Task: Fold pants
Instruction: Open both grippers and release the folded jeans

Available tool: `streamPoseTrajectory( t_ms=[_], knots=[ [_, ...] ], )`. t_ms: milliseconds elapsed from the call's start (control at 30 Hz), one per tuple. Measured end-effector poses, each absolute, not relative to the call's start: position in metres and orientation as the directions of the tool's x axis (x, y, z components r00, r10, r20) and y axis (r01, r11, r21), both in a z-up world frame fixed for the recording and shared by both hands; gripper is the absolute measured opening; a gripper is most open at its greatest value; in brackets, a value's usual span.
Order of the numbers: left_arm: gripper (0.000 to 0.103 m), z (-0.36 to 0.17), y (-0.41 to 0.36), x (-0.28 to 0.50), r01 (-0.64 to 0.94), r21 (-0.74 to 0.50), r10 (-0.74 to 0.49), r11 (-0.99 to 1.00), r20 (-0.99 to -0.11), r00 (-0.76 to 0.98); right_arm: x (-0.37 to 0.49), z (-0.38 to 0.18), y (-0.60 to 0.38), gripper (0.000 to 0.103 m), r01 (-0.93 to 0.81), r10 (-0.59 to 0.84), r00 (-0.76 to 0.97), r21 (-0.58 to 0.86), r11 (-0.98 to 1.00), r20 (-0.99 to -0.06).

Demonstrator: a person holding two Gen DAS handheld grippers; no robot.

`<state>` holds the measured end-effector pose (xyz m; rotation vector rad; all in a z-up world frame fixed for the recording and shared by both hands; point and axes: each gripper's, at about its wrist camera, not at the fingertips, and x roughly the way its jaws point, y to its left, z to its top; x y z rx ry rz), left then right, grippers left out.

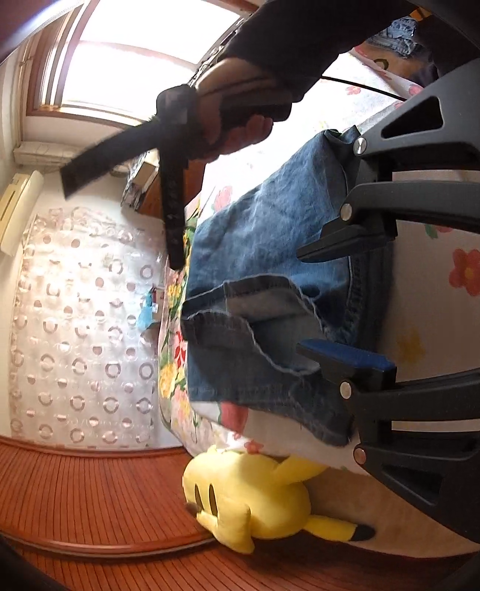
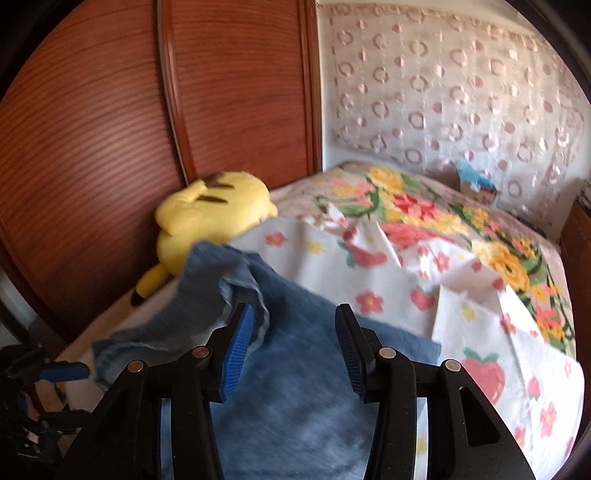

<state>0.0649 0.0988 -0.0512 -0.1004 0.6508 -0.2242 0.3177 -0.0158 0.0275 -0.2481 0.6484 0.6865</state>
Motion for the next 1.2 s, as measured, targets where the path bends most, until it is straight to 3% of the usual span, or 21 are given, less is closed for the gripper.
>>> streamPoseTrajectory(
  t_ms=[300, 700, 1200],
  knots=[
    [0.044, -0.079, 0.106, 0.081, 0.11, -0.088, -0.14, 0.99, -0.67, 0.729, 0.332, -0.009, 0.019, 0.048, -0.675, 0.427, 0.552, -0.084, 0.733, -0.716],
    [0.044, -0.079, 0.135, 0.069, 0.054, -0.123, -0.122, 0.991, -0.655, 0.746, 0.317, 0.008, 0.087, 0.046, -0.764, 0.55, 0.523, -0.071, 0.642, -0.652],
    [0.044, -0.062, 0.126, 0.065, 0.069, -0.12, -0.128, 0.99, -0.613, 0.779, 0.297, 0.018, -0.015, 0.046, -0.682, 0.537, 0.577, 0.0, 0.732, -0.615]
  ],
)
